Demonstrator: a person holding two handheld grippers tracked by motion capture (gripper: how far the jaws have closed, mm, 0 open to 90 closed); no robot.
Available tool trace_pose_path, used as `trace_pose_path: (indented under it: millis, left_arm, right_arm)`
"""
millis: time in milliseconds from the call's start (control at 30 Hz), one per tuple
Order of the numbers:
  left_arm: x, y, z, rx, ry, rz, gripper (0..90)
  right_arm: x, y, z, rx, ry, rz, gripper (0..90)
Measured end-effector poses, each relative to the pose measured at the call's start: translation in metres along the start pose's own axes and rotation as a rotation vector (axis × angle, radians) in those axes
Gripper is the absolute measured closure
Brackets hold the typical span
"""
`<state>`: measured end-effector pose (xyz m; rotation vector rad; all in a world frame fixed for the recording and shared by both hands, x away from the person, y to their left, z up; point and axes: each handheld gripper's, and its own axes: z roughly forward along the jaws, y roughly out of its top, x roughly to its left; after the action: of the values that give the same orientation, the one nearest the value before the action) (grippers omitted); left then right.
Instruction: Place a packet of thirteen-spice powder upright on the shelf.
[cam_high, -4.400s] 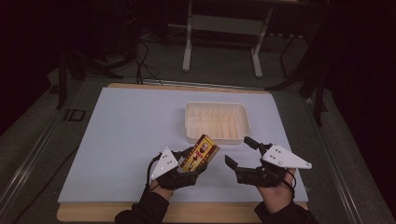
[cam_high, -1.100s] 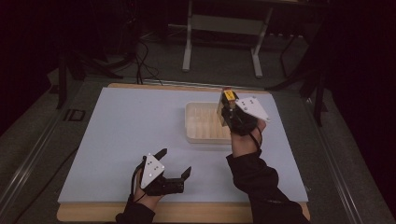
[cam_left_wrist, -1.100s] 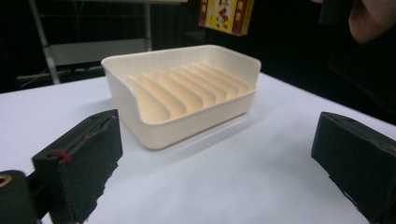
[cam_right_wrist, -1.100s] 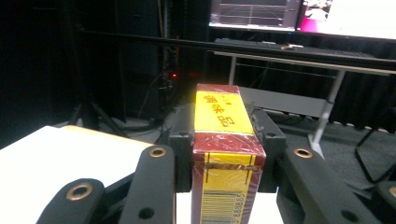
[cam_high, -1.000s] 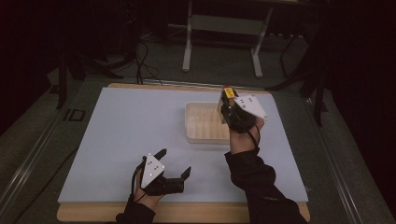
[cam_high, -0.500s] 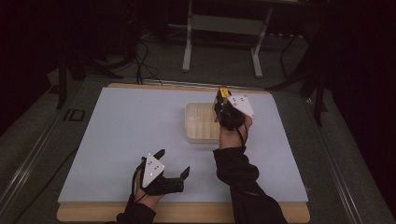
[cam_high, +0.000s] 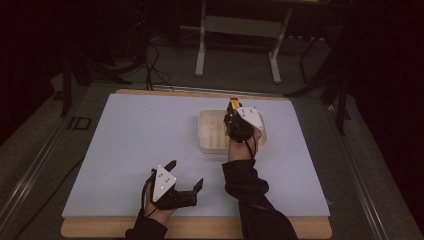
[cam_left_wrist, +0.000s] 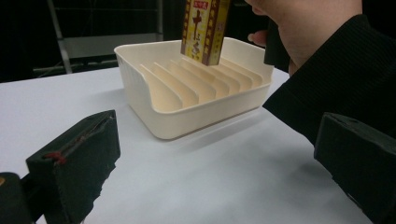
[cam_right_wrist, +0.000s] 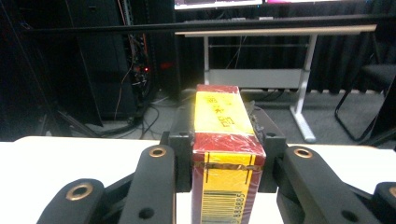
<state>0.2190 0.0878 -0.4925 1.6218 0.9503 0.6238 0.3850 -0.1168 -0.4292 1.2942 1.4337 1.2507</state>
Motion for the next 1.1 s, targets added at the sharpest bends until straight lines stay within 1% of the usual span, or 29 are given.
trace_pose_path:
  millis: [167, 267, 367, 400, 467, 500, 533, 667, 700, 833, 900, 1000, 1100]
  left_arm:
    - [0.000, 0.000, 0.000, -0.004, -0.001, -0.005, 1.3]
    - [0.000, 0.000, 0.000, -0.004, -0.001, -0.006, 1.3]
    - [0.000, 0.001, 0.000, -0.003, -0.001, -0.007, 1.3]
    - [0.000, 0.001, 0.000, -0.004, -0.003, -0.010, 1.4]
    - [0.000, 0.001, 0.000, -0.001, -0.001, -0.010, 1.4]
    - [0.000, 0.001, 0.000, -0.001, -0.003, -0.010, 1.4]
    - [0.000, 0.001, 0.000, 0.001, -0.001, -0.010, 1.4]
    - [0.000, 0.001, 0.000, 0.003, -0.005, -0.013, 1.4]
    - [0.001, 0.001, 0.000, 0.006, -0.006, -0.013, 1.4]
    - [0.001, 0.001, 0.000, 0.006, -0.001, -0.015, 1.3]
    - [0.001, 0.001, 0.000, 0.007, -0.001, -0.018, 1.4]
    - [0.002, 0.001, 0.000, 0.005, -0.003, -0.018, 1.4]
    - [0.002, 0.001, 0.000, 0.004, -0.003, -0.021, 1.4]
  right_arm:
    - [-0.002, -0.006, 0.004, 0.010, -0.015, -0.008, 67.5]
    - [-0.005, -0.009, 0.006, 0.018, -0.021, 0.002, 67.5]
    - [-0.007, -0.011, 0.007, 0.029, -0.014, 0.016, 67.5]
    - [-0.008, -0.013, 0.007, 0.032, -0.028, -0.001, 67.5]
    - [-0.010, -0.015, 0.008, 0.038, -0.027, 0.005, 67.5]
    - [-0.010, -0.015, 0.008, 0.037, -0.032, -0.003, 67.5]
    - [-0.010, -0.015, 0.008, 0.037, -0.032, -0.001, 67.5]
    - [-0.009, -0.015, 0.007, 0.034, -0.033, -0.005, 67.5]
    - [-0.005, -0.016, 0.007, 0.035, -0.022, -0.017, 67.5]
    - [0.001, -0.016, 0.007, 0.043, -0.011, -0.023, 67.5]
    - [0.004, -0.017, 0.007, 0.039, -0.009, -0.039, 67.5]
    - [0.003, -0.017, 0.007, 0.038, -0.013, -0.031, 67.5]
    - [-0.002, -0.017, 0.008, 0.040, -0.021, -0.017, 67.5]
